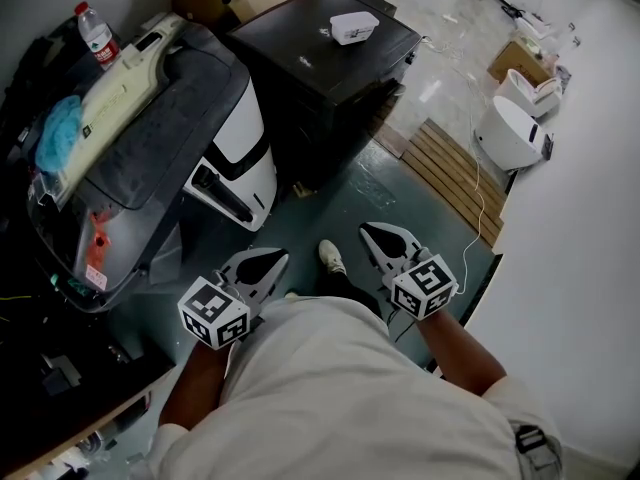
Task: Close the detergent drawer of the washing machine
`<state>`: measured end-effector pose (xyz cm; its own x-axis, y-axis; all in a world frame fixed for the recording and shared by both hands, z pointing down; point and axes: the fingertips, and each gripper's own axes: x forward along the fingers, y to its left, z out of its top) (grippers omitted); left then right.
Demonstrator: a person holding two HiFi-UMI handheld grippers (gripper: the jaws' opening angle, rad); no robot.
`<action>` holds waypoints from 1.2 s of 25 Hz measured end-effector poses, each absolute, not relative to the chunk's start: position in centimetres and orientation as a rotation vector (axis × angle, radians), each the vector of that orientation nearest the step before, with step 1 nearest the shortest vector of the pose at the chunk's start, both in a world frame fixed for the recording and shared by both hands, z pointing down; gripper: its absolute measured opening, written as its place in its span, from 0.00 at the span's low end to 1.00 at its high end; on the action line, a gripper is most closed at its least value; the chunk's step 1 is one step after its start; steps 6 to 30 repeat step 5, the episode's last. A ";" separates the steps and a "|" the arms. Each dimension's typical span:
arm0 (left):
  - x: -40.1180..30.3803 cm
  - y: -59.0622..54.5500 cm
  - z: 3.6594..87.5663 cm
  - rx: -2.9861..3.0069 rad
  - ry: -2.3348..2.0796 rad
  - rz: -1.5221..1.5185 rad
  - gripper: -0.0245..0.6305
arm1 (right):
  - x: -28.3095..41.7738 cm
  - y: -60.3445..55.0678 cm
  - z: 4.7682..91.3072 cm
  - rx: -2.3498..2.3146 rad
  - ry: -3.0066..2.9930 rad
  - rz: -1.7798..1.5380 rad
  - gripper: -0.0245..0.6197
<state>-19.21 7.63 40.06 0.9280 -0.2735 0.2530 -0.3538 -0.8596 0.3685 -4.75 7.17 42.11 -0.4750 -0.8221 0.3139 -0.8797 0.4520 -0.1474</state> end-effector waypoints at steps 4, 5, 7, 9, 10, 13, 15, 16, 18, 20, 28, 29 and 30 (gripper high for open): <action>-19.3 7.8 40.1 2.669 -0.455 0.266 0.03 | -4.9 7.2 42.0 1.477 -2.506 0.428 0.05; -19.4 7.8 40.1 2.669 -0.456 0.267 0.03 | -5.0 7.2 41.9 1.475 -2.507 0.426 0.05; -19.4 7.8 40.1 2.669 -0.456 0.267 0.03 | -5.0 7.2 41.9 1.475 -2.507 0.426 0.05; -19.4 7.8 40.1 2.669 -0.456 0.267 0.03 | -5.0 7.2 41.9 1.475 -2.507 0.426 0.05; -19.4 7.8 40.1 2.669 -0.456 0.267 0.03 | -5.0 7.2 41.9 1.475 -2.507 0.426 0.05; -19.4 7.8 40.1 2.669 -0.456 0.267 0.03 | -5.0 7.2 41.9 1.475 -2.507 0.426 0.05; -19.4 7.8 40.1 2.669 -0.456 0.267 0.03 | -5.0 7.2 41.9 1.475 -2.507 0.426 0.05; -19.4 7.8 40.1 2.669 -0.456 0.267 0.03 | -5.0 7.2 41.9 1.475 -2.507 0.426 0.05; -19.4 7.8 40.1 2.669 -0.456 0.267 0.03 | -5.0 7.2 41.9 1.475 -2.507 0.426 0.05; -19.4 7.8 40.1 2.669 -0.456 0.267 0.03 | -5.0 7.2 41.9 1.475 -2.507 0.426 0.05; -19.4 7.8 40.1 2.669 -0.456 0.267 0.03 | -5.0 7.2 41.9 1.475 -2.507 0.426 0.05; -19.4 7.8 40.1 2.669 -0.456 0.267 0.03 | -5.0 7.2 41.9 1.475 -2.507 0.426 0.05; -19.4 7.8 40.1 2.669 -0.456 0.267 0.03 | -5.0 7.2 41.9 1.475 -2.507 0.426 0.05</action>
